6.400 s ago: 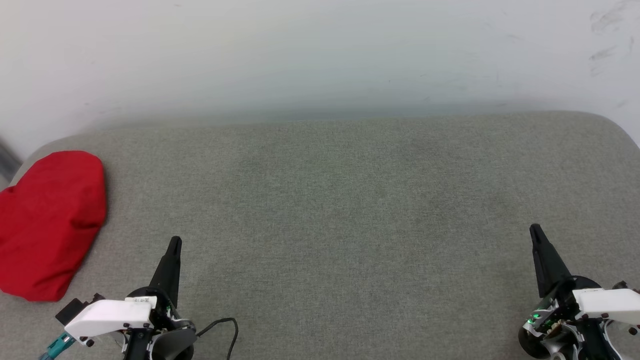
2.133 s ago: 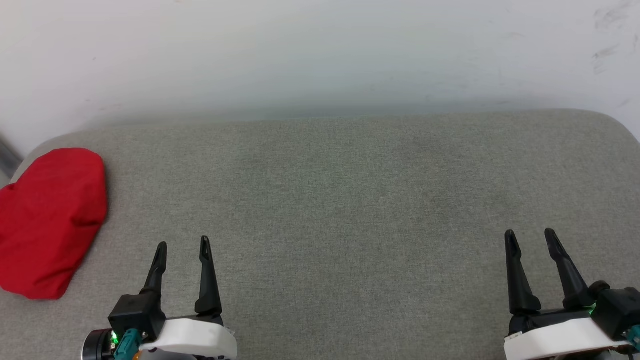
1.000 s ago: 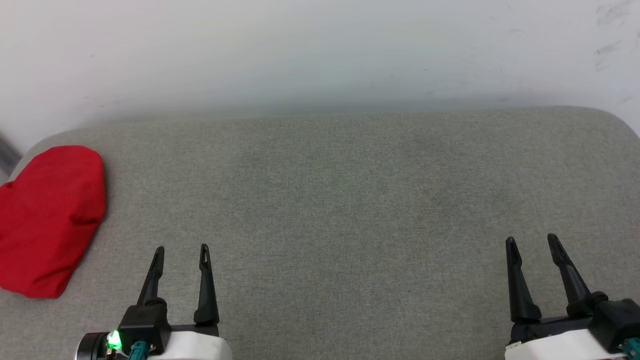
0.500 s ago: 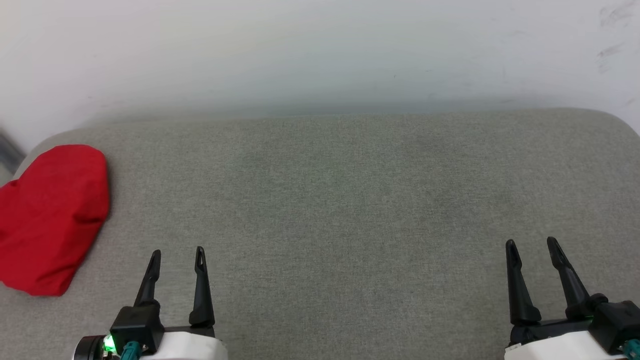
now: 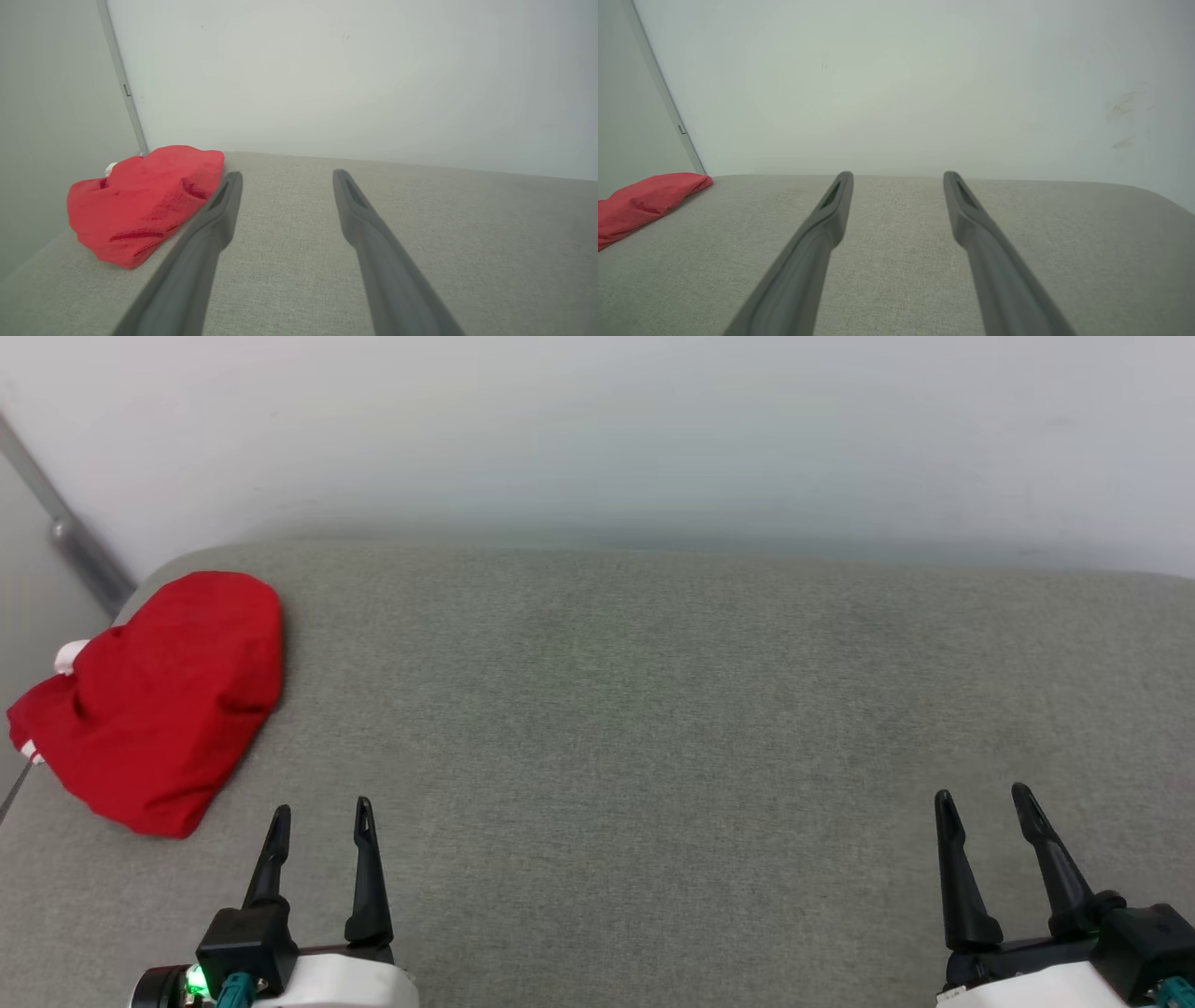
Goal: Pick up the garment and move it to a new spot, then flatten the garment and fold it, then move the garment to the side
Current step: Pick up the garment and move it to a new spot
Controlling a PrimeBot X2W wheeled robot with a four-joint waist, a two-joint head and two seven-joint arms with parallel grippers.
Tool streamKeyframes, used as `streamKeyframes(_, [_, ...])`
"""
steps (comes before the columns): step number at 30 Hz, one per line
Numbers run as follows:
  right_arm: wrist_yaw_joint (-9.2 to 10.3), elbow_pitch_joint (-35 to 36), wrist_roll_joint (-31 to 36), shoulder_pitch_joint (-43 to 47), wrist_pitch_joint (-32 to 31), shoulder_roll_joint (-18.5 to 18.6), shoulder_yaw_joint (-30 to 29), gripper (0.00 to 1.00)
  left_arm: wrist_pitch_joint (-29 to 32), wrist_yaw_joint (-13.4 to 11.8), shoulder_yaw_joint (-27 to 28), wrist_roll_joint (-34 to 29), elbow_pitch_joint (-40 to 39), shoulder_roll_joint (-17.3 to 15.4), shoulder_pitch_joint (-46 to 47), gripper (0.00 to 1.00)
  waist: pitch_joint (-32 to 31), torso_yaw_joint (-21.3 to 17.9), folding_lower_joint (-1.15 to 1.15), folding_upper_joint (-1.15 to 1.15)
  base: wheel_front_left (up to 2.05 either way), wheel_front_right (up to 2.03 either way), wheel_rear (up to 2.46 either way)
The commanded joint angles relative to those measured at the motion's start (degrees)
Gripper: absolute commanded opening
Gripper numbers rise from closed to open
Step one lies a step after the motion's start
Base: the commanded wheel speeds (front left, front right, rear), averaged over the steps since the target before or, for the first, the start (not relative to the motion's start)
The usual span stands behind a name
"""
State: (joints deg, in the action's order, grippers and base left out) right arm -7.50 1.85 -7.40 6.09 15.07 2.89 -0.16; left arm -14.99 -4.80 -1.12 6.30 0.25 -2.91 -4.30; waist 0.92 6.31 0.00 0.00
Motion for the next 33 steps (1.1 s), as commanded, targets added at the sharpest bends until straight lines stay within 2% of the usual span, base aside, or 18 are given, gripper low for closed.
streamKeyframes(1, [0.02,0.22,0.4,0.47,0.16,-0.03,-0.03,1.0,-0.3,-0.19,0.22,0.04,0.09,0.01,0.27,1.0,-0.05,1.62,0.0,0.0,0.0,0.0,0.0])
streamKeyframes(23, [0.02,0.47,0.55,1.9,0.15,-0.03,1.55,1.0,-0.24,-1.09,1.47,0.54,-0.38,0.02,-2.04,1.0,-1.26,19.3,0.0,0.0,0.0,0.0,0.0])
streamKeyframes(28, [0.02,0.3,0.64,1.79,0.15,-0.02,1.8,1.0,-0.24,-1.07,1.98,0.66,-0.45,0.03,-2.4,1.0,-1.32,20.35,0.0,0.0,0.0,0.0,0.0])
streamKeyframes(33, [0.02,0.36,1.07,1.12,0.15,-0.02,2.09,1.0,-0.24,-0.33,3.51,0.32,0.09,0.01,-1.25,1.0,-0.63,19.72,0.0,0.0,0.0,0.0,0.0])
